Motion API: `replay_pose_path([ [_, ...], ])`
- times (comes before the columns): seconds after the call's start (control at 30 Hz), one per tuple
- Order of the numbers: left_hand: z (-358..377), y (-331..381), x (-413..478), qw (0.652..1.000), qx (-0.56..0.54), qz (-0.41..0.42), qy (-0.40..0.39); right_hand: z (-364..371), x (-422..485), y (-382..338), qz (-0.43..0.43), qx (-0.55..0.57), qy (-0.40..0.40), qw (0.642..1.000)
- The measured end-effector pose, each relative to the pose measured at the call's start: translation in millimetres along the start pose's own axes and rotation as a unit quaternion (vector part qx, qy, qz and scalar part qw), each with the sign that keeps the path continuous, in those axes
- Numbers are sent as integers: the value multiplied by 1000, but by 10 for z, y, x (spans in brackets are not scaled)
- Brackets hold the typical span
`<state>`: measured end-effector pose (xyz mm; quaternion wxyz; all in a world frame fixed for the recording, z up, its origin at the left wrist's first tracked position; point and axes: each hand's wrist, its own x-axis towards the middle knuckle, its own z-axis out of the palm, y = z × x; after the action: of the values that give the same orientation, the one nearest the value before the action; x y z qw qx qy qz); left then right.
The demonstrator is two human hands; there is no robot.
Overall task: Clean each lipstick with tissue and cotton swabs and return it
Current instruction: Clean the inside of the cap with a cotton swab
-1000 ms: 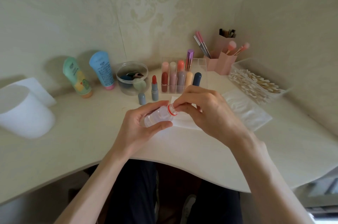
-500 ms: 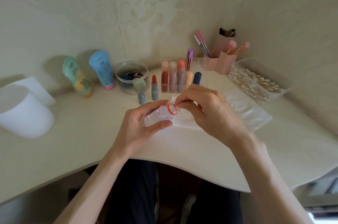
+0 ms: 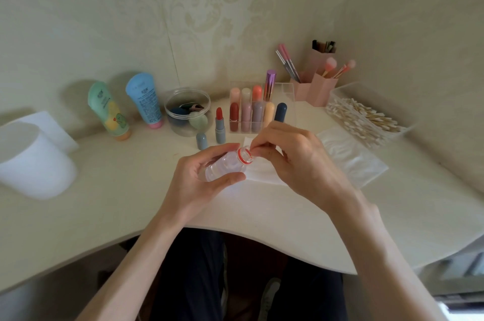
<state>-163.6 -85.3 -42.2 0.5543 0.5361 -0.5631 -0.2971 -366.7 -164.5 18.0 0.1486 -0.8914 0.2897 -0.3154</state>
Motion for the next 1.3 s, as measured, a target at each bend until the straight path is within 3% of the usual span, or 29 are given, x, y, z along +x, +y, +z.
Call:
replay_pose_path([
  [0.57,-9,28,-10,1000,21,9,6,-29,-41,-7,9,-1,19,1000],
  [0.83,-7,43,-12,1000,-5,-2,21,-185,-133,57,106,106,51,987],
  [1.3,13,77,1,999,-10,-10,32,-310,-216,108,133,163,120,970],
])
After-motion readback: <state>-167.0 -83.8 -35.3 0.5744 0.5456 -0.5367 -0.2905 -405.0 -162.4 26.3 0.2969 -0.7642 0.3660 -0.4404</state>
